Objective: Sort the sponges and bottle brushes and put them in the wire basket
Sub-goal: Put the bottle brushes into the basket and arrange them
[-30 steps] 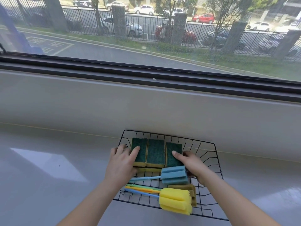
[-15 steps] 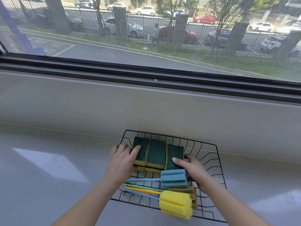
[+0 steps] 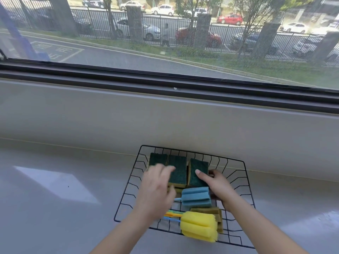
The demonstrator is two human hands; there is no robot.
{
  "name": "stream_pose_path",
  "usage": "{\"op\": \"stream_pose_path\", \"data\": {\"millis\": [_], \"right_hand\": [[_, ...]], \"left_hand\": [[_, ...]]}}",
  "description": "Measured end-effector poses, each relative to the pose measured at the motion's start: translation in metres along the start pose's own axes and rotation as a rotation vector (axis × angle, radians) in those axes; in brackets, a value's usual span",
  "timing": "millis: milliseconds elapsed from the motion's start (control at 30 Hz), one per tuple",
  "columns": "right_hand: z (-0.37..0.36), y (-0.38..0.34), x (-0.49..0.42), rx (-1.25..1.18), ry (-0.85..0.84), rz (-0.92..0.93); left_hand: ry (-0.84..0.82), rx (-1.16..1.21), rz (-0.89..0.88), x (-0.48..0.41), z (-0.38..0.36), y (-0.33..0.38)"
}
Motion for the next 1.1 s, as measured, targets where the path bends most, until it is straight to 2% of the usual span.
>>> {"op": "stream_pose_path", "data": {"millis": [133, 300, 433, 533, 667, 833, 1100], "right_hand": [[0.004, 0.008, 0.01, 0.108, 0.073, 0.075], [0.002, 0.008, 0.008, 0.118, 0.027, 0.069], [-0.002, -0.003, 0.003, 0.17, 0.04, 0.082], [-0.003, -0.009, -0.001, 0.193, 0.061, 0.082], [-0.001, -0.012, -0.005, 0.169, 0.046, 0.039], [0.001, -0.009, -0.007, 0.2, 0.028, 0.005], [0.002, -0.013, -0.01, 0.236, 0.007, -0.007]], "left_hand": [[-0.239, 0.154, 0.093, 0.011, -0.033, 0.032], [-0.235, 0.233, 0.106, 0.007, -0.036, 0.022], [-0.312, 0.273, 0.148, 0.009, -0.044, 0.015], [-0.431, 0.158, 0.092, 0.013, -0.053, 0.017], [-0.427, 0.344, 0.146, 0.002, -0.055, 0.012], [-0.44, 0.39, 0.275, 0.002, -0.068, 0.006], [-0.468, 0.154, 0.197, -0.005, -0.077, 0.013]]}}
Point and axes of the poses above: each hand's wrist, its own x-axis away from the middle knuckle, its own z-axis out of the back of the hand, y = z × x, the point moved 4 cm from there along -x, towards the middle knuckle, and after that the axes turned 14 degrees about -z, right-handed, at the moved point
